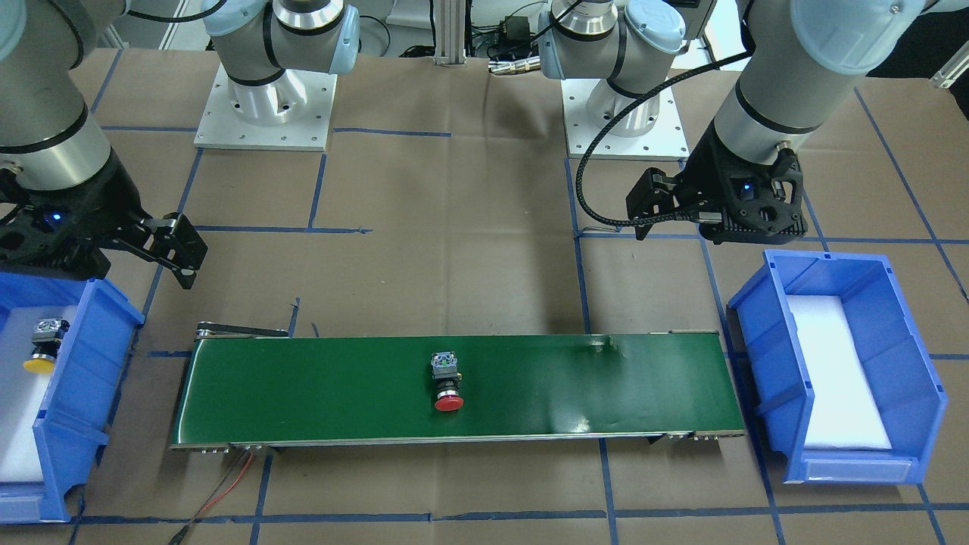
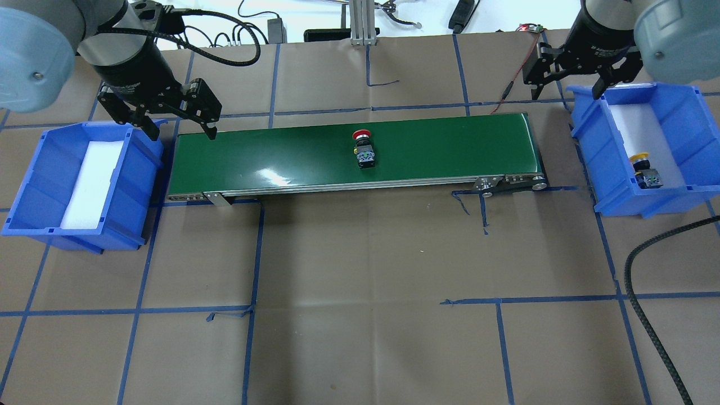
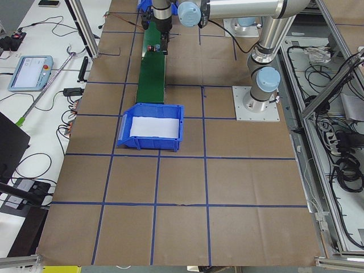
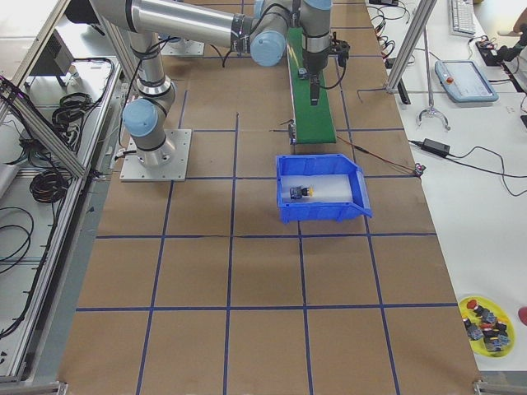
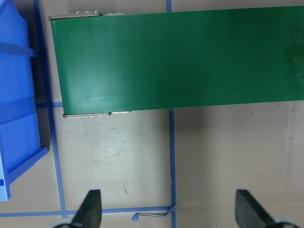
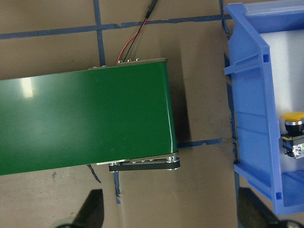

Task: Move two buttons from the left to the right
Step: 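Raise the right gripper and move it back over the red button, then lower the right gripper and grasp the red button on the belt, then lift the red button and carry it to the right-arm bin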

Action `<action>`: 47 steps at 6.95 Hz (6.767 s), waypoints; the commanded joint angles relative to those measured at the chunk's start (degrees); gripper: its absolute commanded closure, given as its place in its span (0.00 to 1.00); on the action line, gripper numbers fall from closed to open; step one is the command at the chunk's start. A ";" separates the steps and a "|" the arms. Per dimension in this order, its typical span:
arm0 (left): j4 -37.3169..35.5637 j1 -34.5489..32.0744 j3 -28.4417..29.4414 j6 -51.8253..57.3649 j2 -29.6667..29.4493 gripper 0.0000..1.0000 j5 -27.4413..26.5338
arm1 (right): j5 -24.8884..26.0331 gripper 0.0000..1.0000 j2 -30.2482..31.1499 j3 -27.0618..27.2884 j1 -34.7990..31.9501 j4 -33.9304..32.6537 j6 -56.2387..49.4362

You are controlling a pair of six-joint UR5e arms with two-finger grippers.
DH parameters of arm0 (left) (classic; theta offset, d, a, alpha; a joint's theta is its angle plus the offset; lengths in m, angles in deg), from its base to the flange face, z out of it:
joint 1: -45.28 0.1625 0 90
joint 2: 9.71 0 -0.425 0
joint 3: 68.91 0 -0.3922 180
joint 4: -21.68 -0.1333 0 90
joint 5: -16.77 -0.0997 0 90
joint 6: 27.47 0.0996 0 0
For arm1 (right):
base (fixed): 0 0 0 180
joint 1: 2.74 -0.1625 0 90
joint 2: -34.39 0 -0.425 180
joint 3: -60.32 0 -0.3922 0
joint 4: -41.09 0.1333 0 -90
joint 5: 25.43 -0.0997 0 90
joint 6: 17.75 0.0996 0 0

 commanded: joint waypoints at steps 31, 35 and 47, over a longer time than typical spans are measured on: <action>-0.07 0.03 -0.05 0.38 -0.14 0.00 -0.30 | -4.28 0.02 -21.20 0.68 -8.96 -12.28 12.25; -0.07 0.03 -0.05 0.29 -0.31 0.00 -0.21 | -3.31 0.95 -20.25 0.42 -8.61 -11.58 11.11; -0.07 0.03 0.04 0.03 -0.49 0.00 -0.12 | -3.13 0.95 -22.95 -11.54 23.82 -4.10 -32.93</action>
